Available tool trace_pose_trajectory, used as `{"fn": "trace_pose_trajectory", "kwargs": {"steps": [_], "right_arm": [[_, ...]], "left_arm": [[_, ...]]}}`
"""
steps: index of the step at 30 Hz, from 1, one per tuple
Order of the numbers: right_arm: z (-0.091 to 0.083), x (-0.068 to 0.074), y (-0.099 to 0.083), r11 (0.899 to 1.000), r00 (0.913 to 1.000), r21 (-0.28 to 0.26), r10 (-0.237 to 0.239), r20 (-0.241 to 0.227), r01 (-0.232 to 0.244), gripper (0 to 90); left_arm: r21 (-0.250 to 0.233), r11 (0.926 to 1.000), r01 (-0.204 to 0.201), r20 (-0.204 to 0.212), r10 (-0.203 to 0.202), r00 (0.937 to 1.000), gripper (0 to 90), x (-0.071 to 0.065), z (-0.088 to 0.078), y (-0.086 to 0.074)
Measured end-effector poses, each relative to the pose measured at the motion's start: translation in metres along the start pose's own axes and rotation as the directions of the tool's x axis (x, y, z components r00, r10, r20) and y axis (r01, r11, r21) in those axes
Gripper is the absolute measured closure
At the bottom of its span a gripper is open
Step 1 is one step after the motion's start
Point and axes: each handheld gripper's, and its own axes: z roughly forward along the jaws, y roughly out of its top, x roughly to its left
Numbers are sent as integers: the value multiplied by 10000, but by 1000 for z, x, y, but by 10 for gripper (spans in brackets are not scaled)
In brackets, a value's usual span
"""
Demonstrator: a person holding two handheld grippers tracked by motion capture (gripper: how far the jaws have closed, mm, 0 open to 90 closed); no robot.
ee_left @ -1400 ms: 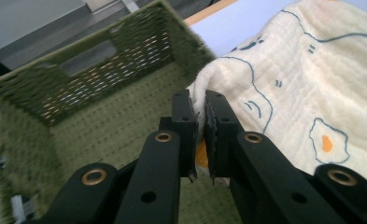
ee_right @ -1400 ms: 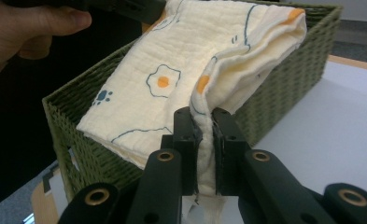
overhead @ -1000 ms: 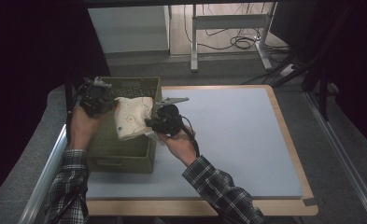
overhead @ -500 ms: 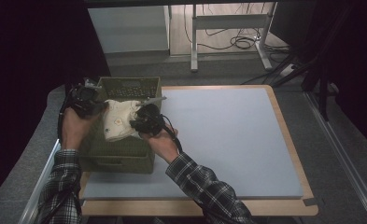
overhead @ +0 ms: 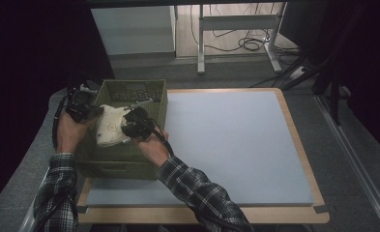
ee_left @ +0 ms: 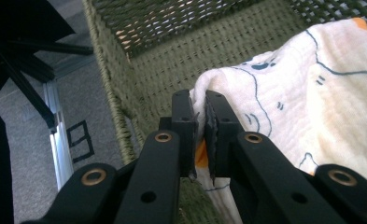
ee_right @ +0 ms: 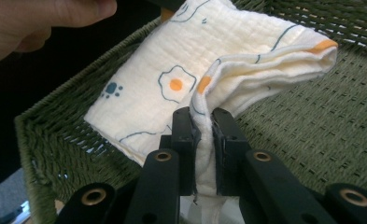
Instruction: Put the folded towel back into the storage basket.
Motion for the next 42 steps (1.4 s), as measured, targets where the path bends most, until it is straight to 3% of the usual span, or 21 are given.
{"fn": "trace_pose_trajectory", "kwargs": {"steps": [5, 10, 15, 18, 24, 28, 32, 42], "right_arm": [[4, 0, 2, 9996, 9990, 290, -22, 450, 9, 807], [5, -8, 1, 9983, 9962, 588, -43, 870, -8, 801], [7, -16, 0, 9949, 9964, 1004, 51, 844, -136, 788], [8, -14, 0, 9915, 9936, 1277, -369, 1063, 232, 781], [10, -15, 1, 9860, 9939, 1641, -477, 991, 310, 707], [9, -16, 1, 9836, 9931, 1754, -597, 1007, 414, 616], [5, -21, 0, 9858, 9929, 1628, -595, 1034, 421, 588], [-7, -32, -2, 9908, 9944, 1214, -700, 795, 600, 507]], "left_arm": [[192, 9998, -71, 84, 69, 9999, 835, 1, 14, 1], [328, 9988, -361, 146, 356, 9993, 834, -6, 28, 9], [660, 9946, -805, 76, 802, 9968, 833, -16, 43, 17], [844, 9919, -954, 96, 949, 9954, 833, -19, 51, 20], [1288, 9863, -1026, 165, 1013, 9947, 822, -21, 66, 21], [1842, 9777, -1008, 75, 1012, 9948, 636, -23, 81, 21], [1969, 9749, -1039, 41, 1052, 9944, 599, -26, 85, 21], [1665, 9826, -817, -77, 842, 9964, 466, -30, 73, 22]]}}
